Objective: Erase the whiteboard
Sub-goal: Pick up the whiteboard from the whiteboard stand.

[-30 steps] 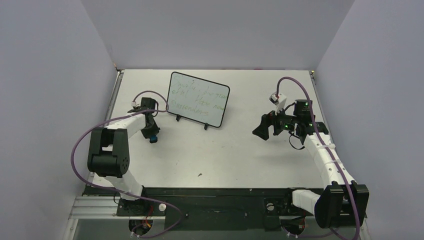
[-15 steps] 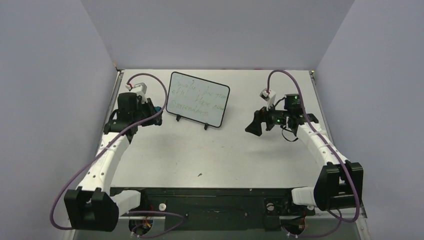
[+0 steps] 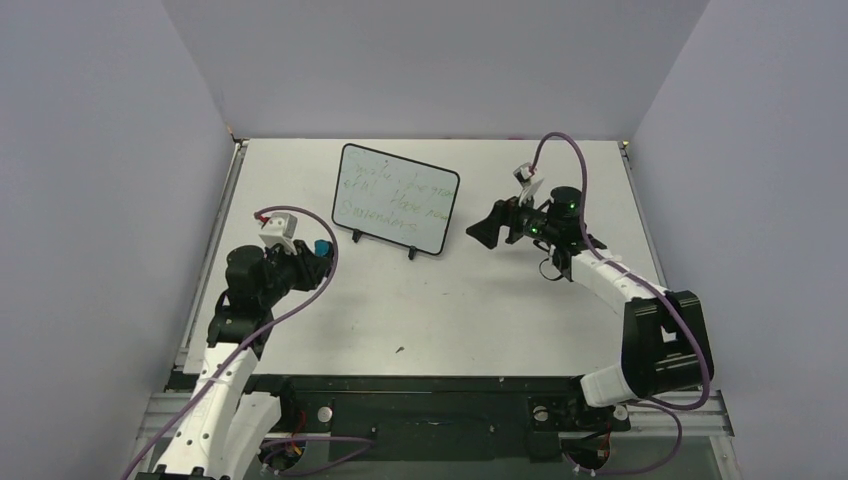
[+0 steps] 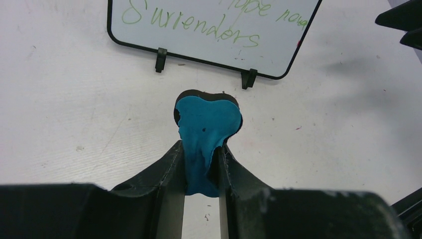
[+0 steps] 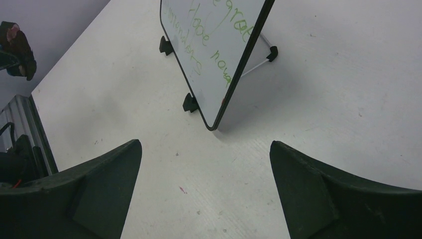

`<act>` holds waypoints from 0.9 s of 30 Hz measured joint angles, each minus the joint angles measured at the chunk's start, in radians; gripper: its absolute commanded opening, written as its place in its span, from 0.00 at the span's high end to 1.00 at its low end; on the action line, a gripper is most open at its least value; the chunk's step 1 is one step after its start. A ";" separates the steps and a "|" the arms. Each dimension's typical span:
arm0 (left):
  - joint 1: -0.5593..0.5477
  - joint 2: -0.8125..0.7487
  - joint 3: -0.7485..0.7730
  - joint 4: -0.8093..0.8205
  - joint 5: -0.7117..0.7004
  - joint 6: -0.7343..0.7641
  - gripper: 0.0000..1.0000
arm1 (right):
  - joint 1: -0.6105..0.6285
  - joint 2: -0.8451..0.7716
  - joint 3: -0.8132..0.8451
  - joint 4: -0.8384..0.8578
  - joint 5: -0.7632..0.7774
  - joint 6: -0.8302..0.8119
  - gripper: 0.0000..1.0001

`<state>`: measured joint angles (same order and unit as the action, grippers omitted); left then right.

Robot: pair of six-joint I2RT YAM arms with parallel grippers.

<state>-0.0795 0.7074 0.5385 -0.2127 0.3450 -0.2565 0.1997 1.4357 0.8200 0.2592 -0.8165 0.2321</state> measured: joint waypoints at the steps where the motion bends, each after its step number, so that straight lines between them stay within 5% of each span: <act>1: 0.000 0.000 -0.001 0.010 0.000 0.000 1.00 | 0.000 0.006 -0.013 0.021 0.003 0.015 0.04; 27: 0.001 0.030 -0.001 0.089 0.000 0.005 1.00 | 0.105 0.531 0.206 0.506 0.024 0.467 0.38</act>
<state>-0.0788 0.7372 0.5377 -0.1242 0.3447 -0.2520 0.3050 1.9667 1.0260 0.7650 -0.7925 0.6991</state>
